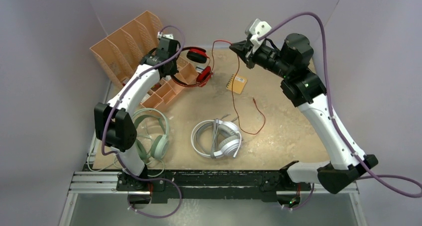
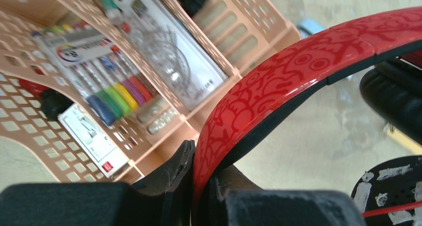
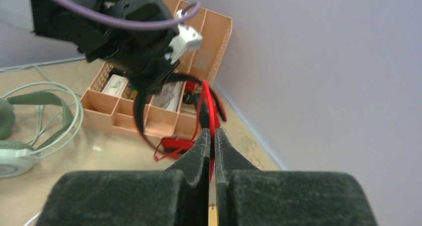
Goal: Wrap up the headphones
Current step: Wrap the headphones cable around the headphones.
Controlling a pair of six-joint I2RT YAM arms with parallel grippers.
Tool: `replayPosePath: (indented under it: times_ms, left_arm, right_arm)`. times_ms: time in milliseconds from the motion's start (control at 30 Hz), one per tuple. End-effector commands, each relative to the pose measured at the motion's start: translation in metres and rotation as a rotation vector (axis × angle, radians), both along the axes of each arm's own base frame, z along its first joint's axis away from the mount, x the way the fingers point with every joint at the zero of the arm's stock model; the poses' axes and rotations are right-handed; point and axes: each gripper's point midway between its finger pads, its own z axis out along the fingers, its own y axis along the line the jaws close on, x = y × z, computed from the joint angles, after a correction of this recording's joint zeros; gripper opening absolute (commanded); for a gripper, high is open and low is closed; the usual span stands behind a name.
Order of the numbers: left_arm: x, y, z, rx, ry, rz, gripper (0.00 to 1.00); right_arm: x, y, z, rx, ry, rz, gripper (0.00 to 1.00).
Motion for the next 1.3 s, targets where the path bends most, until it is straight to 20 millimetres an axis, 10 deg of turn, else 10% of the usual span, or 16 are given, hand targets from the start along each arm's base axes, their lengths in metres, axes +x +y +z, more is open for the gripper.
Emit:
replayPosePath:
  times_ms: [0, 333, 767, 1267]
  left_arm:
    - [-0.015, -0.047, 0.017, -0.068, -0.026, -0.177, 0.00]
    - [-0.045, -0.103, 0.019, -0.096, -0.009, -0.397, 0.00]
    - [-0.074, -0.094, 0.051, -0.021, -0.168, -0.573, 0.00]
    - [-0.123, -0.136, 0.095, -0.273, -0.290, -0.805, 0.00]
  right_arm:
    - [0.009, 0.000, 0.052, 0.053, -0.140, -0.028, 0.00]
    - [0.017, 0.016, 0.043, -0.021, -0.145, 0.042, 0.00]
    - [0.040, -0.019, 0.005, -0.209, -0.066, -0.161, 0.00]
    - [0.083, -0.016, -0.030, -0.168, 0.040, -0.105, 0.00]
